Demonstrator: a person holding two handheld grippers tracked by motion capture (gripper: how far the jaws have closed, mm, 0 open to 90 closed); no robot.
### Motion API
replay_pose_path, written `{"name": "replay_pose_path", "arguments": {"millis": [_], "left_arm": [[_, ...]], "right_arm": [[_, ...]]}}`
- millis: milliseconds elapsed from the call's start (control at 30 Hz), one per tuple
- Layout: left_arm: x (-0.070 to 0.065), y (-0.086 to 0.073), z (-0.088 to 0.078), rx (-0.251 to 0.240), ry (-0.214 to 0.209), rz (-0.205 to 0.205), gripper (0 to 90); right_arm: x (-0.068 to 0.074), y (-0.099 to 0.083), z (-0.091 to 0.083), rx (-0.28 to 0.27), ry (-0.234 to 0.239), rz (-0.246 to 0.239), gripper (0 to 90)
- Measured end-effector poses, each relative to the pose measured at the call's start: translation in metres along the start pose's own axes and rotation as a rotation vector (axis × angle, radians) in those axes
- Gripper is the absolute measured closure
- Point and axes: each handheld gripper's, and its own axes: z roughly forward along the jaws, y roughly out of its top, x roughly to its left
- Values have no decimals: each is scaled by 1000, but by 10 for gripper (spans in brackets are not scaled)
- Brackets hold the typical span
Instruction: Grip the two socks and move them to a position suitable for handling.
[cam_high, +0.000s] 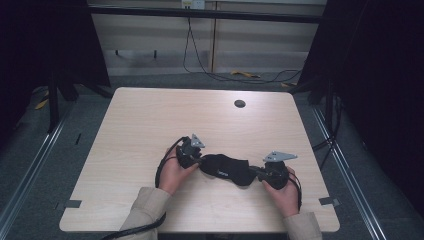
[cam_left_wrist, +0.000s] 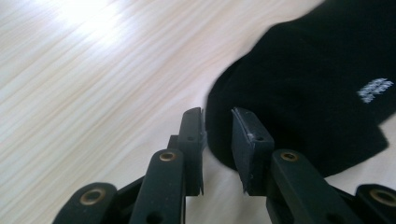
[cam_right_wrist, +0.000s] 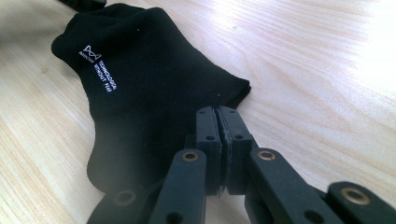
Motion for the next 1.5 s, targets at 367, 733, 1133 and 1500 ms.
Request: {"name": "replay_pose_path", "arguments": {"millis": [367, 733, 1133, 1500], "left_arm": [[-1, -4, 7, -40, -74, -67, 649], [5, 0, 0, -49, -52, -96, 842], [8, -3, 3, -50, -34, -107, 718], [11, 0, 6, -96, -5, -139, 825]], "right_arm": [[1, 0, 0, 0, -6, -8, 874], [3, 1, 1, 0, -1, -21, 875], [3, 1, 1, 0, -1, -22, 875], [4, 1, 2, 0, -1, -33, 877]]}}
